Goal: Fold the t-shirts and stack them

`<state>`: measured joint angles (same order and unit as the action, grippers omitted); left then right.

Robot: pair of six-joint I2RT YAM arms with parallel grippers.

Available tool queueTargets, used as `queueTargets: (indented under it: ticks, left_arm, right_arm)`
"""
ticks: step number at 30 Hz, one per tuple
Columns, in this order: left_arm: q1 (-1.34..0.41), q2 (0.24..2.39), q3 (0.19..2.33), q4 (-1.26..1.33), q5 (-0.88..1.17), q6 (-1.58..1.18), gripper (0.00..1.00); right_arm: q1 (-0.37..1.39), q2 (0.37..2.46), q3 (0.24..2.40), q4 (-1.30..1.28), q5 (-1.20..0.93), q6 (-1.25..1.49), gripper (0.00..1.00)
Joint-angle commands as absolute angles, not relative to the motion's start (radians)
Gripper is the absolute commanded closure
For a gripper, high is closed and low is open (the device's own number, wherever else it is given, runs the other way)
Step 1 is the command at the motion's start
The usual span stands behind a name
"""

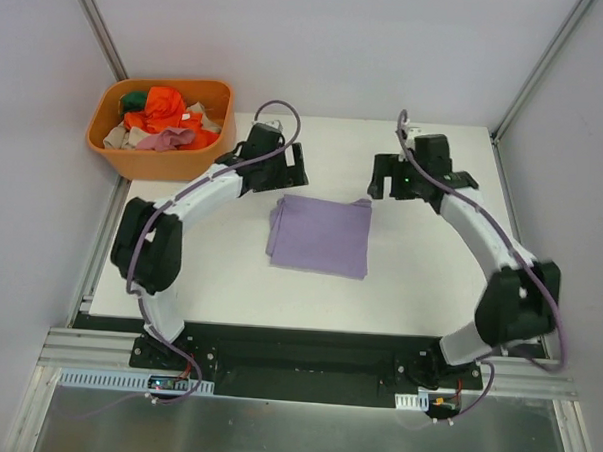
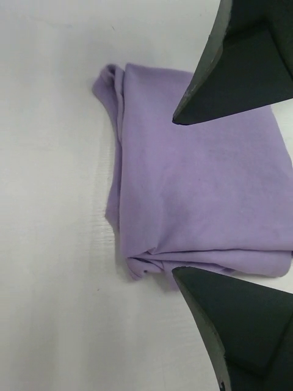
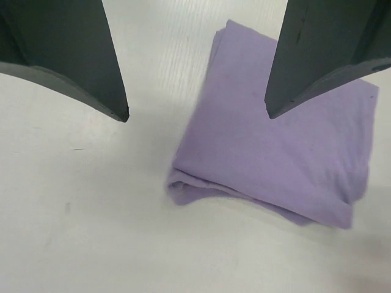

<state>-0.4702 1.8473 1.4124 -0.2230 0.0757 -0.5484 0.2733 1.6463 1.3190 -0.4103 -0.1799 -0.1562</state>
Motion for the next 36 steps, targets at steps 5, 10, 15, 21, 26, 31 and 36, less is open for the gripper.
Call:
queueTargets:
  ticks: [5, 10, 15, 21, 26, 31, 36]
  left_arm:
    - [-0.472, 1.543, 1.257, -0.210, -0.109, -0.511, 0.01]
    - [-0.472, 1.409, 1.096, -0.206, -0.110, -0.531, 0.01]
    - [-0.468, 1.287, 0.944, -0.192, -0.175, -0.583, 0.01]
    - [-0.465, 1.272, 0.894, -0.190, -0.176, -0.600, 0.01]
    - [-0.460, 1.308, 0.902, -0.190, -0.158, -0.604, 0.01]
    - [-0.457, 1.338, 0.908, -0.190, -0.152, -0.607, 0.01]
    - [-0.451, 1.345, 0.904, -0.190, -0.155, -0.609, 0.01]
  right_arm:
    - [0.245, 1.080, 0.938, -0.193, 0.156, 0.119, 0.04]
    - [0.245, 1.023, 0.850, -0.212, -0.029, 0.179, 0.04]
    - [0.278, 1.171, 0.890, -0.290, -0.159, 0.195, 0.04]
    - [0.386, 1.432, 1.006, -0.343, -0.077, 0.198, 0.02]
    - [0.440, 1.610, 1.120, -0.403, -0.020, 0.198, 0.08]
    - [0.489, 1.719, 1.153, -0.411, 0.101, 0.219, 0.20]
    - [0.511, 1.795, 1.172, -0.428, 0.101, 0.241, 0.33]
